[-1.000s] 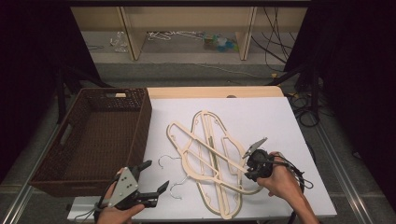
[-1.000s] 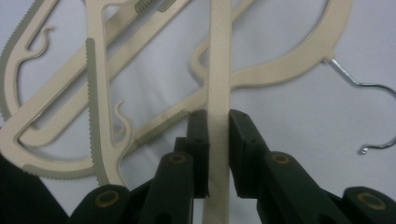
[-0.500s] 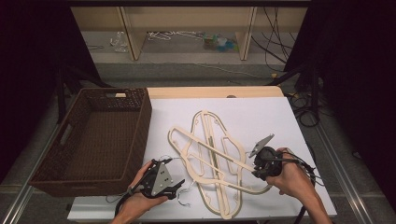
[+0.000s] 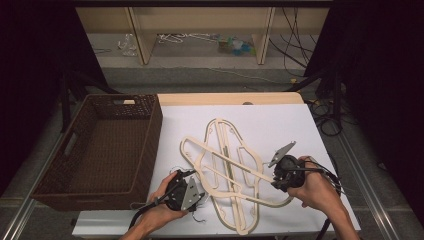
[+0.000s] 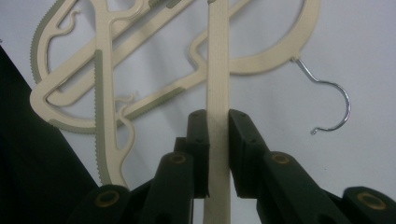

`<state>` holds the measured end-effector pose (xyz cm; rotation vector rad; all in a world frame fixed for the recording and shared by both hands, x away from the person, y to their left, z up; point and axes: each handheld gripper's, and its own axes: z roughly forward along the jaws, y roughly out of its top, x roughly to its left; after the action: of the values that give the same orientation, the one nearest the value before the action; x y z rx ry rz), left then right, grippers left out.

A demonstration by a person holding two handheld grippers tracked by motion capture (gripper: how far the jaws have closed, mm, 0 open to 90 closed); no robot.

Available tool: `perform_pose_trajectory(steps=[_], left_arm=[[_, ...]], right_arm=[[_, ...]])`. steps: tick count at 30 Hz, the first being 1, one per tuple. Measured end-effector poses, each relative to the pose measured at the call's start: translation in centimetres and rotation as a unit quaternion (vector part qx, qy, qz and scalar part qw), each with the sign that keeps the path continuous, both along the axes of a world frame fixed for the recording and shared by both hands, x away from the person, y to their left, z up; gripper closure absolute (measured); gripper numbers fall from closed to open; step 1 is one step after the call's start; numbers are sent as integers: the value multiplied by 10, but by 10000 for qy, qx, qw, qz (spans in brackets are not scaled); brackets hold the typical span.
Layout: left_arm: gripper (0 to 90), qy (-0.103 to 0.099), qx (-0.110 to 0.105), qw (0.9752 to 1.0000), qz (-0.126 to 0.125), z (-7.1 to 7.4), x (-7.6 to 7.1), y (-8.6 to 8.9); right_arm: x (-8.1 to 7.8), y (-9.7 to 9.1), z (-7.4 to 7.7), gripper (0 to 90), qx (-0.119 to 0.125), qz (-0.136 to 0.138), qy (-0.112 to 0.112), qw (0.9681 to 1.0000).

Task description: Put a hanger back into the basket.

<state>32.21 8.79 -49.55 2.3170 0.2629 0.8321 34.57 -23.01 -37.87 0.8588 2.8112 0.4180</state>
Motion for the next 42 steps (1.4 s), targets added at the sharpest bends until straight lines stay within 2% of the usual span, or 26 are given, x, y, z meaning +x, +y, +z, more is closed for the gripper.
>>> perform_pose_trajectory(steps=[1, 2, 3, 4, 5, 7, 8, 9, 10, 13, 15, 17, 18, 19, 20, 24, 25, 26, 30, 33, 34, 36, 37, 39, 41, 42], left_arm=[[245, -33, 128, 9999, -27, 0, 1, -2], [244, -58, 34, 10000, -11, -1, 1, -4], [244, -66, 174, 9998, -44, 0, 1, -5], [243, -95, 168, 9998, -45, -1, 2, -6], [243, -121, 14, 9999, -12, -2, 2, -8], [229, -119, 36, 9999, -44, -1, 4, -9], [226, -139, 184, 9997, -123, 0, 4, -9], [229, -184, 82, 9997, -132, 0, 3, -10], [233, -183, 92, 9997, -168, 0, 3, -10], [286, -234, 210, 9985, -454, 4, 2, -9], [297, -227, 181, 9980, -553, 5, 1, -9], [317, -267, 241, 9963, -786, 9, 0, -9], [320, -351, 204, 9959, -805, 11, 0, -9], [339, -263, 179, 9951, -933, 13, -1, -9], [362, -263, 179, 9951, -933, 13, -1, -9], [463, -306, 347, 9896, -1361, 19, -2, -7], [493, -218, 256, 9884, -1478, 18, -3, -8], [525, -272, 260, 9876, -1524, 18, -4, -8], [613, -332, 521, 9814, -1819, 17, -7, -10], [652, -420, 527, 9787, -1937, 16, -9, -11], [664, -420, 527, 9787, -1937, 16, -9, -11], [683, -595, 730, 9733, -2094, 19, -11, -10], [694, -600, 891, 9700, -2180, 22, -11, -9], [709, -687, 763, 9698, -2214, 21, -12, -9], [732, -854, 866, 9633, -2391, 22, -13, -9], [742, -918, 896, 9616, -2425, 23, -14, -9]], right_arm=[[0, 0, 1, 800, 3, 26, 2, 10000], [-1, -1, 2, 800, 24, 34, 1, 10000], [-1, -1, 2, 800, 23, 41, -7, 10000], [-1, -1, 3, 800, 22, 40, -3, 10000], [-1, -1, 3, 800, 29, 38, -1, 10000], [-1, -2, 2, 800, 60, 79, 15, 9999], [-1, -3, 2, 799, 60, 89, 17, 9999], [0, -3, 2, 799, 67, 96, 27, 9999], [1, -5, 1, 799, 86, 130, 47, 9999], [3, -9, -3, 799, 159, 142, 101, 9997], [5, -13, -6, 799, 277, 191, 166, 9993], [7, -17, -10, 799, 346, 200, 219, 9990], [7, -19, -12, 799, 387, 195, 276, 9987], [9, -20, -14, 798, 446, 200, 319, 9983], [9, -20, -14, 798, 446, 200, 319, 9983], [15, -28, -26, 798, 675, 271, 515, 9960], [16, -30, -27, 798, 706, 296, 554, 9955], [17, -31, -30, 798, 742, 330, 592, 9949], [19, -34, -38, 798, 781, 347, 704, 9939], [20, -36, -42, 797, 835, 329, 781, 9929], [20, -36, -42, 797, 835, 329, 781, 9929], [21, -36, -46, 796, 837, 341, 854, 9922], [21, -35, -48, 796, 842, 324, 858, 9922], [22, -35, -50, 795, 844, 351, 918, 9916], [22, -35, -53, 794, 842, 333, 964, 9912], [22, -35, -56, 793, 842, 331, 1000, 9909]])
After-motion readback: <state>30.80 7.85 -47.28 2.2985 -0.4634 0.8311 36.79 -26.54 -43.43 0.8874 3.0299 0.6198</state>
